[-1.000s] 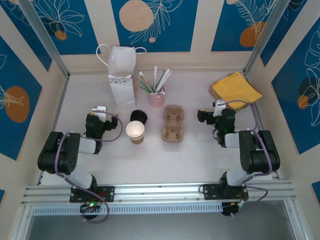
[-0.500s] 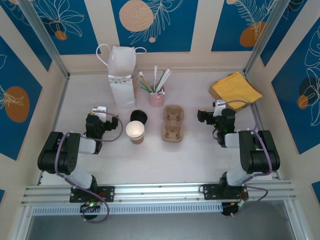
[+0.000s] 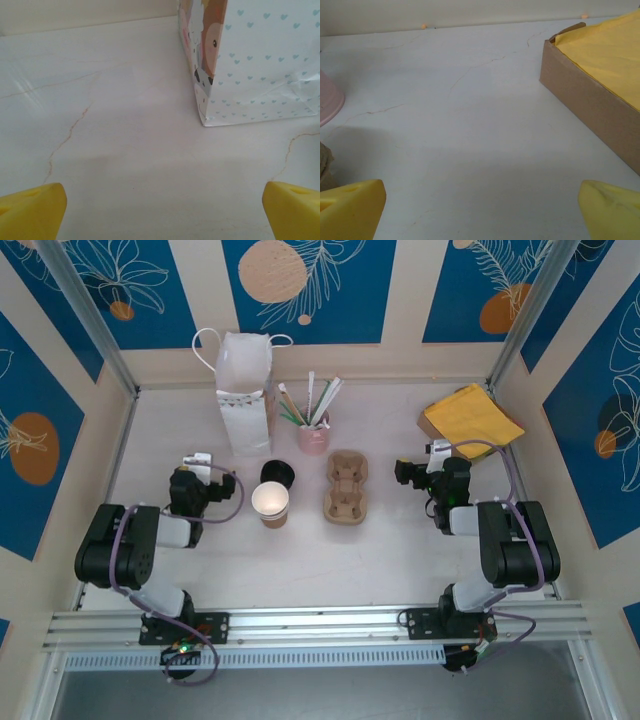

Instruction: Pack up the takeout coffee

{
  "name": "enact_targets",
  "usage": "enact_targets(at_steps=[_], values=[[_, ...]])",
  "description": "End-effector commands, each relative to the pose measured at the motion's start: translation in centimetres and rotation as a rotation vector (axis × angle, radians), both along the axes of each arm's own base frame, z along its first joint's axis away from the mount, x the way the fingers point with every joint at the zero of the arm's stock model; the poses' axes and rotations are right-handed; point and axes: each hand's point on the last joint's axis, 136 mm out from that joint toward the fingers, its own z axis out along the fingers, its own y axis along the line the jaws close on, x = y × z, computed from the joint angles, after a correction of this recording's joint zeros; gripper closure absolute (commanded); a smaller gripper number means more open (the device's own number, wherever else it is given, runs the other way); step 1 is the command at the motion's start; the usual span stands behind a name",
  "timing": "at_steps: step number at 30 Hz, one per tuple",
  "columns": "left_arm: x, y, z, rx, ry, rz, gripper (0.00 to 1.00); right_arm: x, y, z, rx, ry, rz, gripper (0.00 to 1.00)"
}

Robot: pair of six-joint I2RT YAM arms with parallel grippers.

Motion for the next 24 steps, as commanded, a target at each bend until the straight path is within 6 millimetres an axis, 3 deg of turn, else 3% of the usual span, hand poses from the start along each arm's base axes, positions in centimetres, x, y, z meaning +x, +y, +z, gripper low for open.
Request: enact_targets(at_steps=[1,4,7,10,12,18,24], values=[[0.6,0.7,2.7,-0.012,-0.034,0.028,0.00,-0.3,-0.5,1.6,-0.011,-0.004,-0.049,0.01],[0.7,2.3,4.9,0.004,0.032,0.127,0.00,-0.7,-0.7,3.5,-0.012,0.011,-0.077,0.01],[-0.3,5.3,8.6,-0.049,0.066,0.342,0.00,-1.5,-1.5,6.1,0.043,-0.009,-0.143,0.01],[-2.3,6.6,11.1,-0.131,0.148,0.466,0.00,-2.9,-4.1,8.1,0.259,0.085,-0.372,0.01],[-3.3,6.3,12.4,-0.189,0.202,0.462,0.00,-3.9,-4.7,9.1,0.378,0.156,-0.455,0.01],[-6.0,3.3,13.8,-0.341,0.318,0.342,0.01,-3.9,0.0,13.6,0.448,0.199,-0.204,0.01],[-9.1,-0.2,12.1,-0.498,0.512,0.273,0.12,-4.5,5.1,16.3,0.372,0.238,-0.040,0.01]])
